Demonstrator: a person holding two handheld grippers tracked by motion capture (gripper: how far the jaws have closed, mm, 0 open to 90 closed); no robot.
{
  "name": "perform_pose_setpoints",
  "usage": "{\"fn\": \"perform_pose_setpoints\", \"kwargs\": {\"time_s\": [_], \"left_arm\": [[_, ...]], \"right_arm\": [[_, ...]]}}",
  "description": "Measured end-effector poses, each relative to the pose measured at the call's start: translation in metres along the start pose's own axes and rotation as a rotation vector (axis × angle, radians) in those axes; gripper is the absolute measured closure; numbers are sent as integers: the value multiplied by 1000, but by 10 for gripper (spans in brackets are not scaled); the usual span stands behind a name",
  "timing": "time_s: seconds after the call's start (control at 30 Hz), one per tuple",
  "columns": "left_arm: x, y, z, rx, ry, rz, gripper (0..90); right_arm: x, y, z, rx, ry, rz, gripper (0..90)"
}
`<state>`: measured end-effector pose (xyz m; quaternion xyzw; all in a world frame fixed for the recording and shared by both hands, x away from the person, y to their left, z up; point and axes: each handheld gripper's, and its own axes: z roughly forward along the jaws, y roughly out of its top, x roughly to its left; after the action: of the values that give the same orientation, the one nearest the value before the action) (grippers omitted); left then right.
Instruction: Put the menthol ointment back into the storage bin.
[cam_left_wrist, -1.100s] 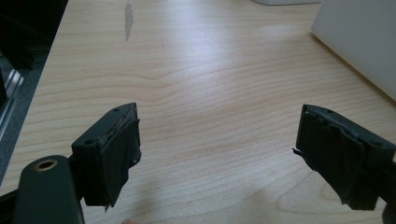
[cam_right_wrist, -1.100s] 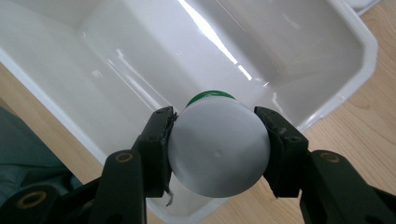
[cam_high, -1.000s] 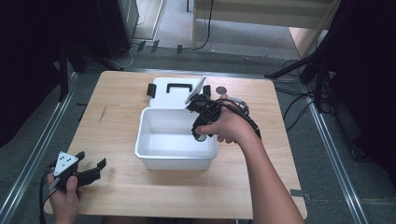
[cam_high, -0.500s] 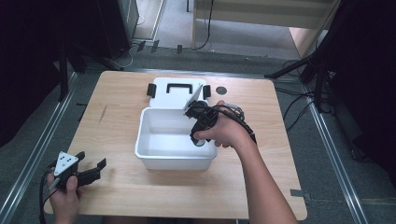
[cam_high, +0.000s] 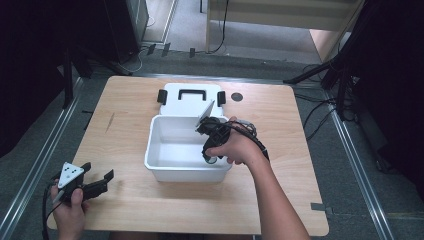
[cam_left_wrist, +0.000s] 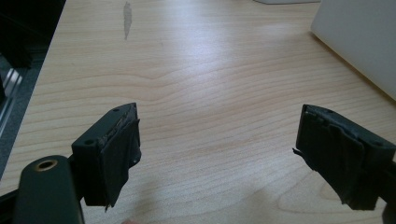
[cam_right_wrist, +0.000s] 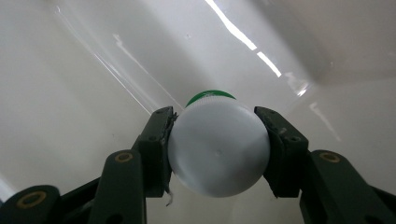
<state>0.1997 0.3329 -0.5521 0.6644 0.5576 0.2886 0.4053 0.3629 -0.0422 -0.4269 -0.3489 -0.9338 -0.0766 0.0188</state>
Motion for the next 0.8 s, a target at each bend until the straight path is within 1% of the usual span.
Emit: {"fn": "perform_pose_setpoints", "kwargs": {"time_s": [0.07, 0.17, 0.2, 0.3, 0.43, 0.47, 0.63, 0.67, 0.8], "left_arm": [[0, 0, 0, 1, 0, 0, 149], [0, 0, 0, 1, 0, 0, 149], [0, 0, 0, 0, 0, -2, 149], [0, 0, 0, 0, 0, -2, 149], [0, 0, 0, 0, 0, -2, 149], [0, 0, 0, 0, 0, -2, 149], [0, 0, 0, 1, 0, -2, 149], [0, 0, 0, 1, 0, -2, 149], [0, 0, 0, 1, 0, -1, 149]], "right_arm": [[1, 1, 4, 8, -1, 7, 512], [1, 1, 8, 0, 3, 13, 513], [1, 1, 10, -8, 4, 9, 513], [2, 2, 12, -2, -4, 5, 513], [5, 5, 16, 13, -15, -4, 513], [5, 5, 19, 24, -23, -11, 512], [6, 7, 22, 26, -22, -13, 512], [7, 7, 25, 31, -23, -24, 512], [8, 8, 28, 44, -33, -32, 512]]}}
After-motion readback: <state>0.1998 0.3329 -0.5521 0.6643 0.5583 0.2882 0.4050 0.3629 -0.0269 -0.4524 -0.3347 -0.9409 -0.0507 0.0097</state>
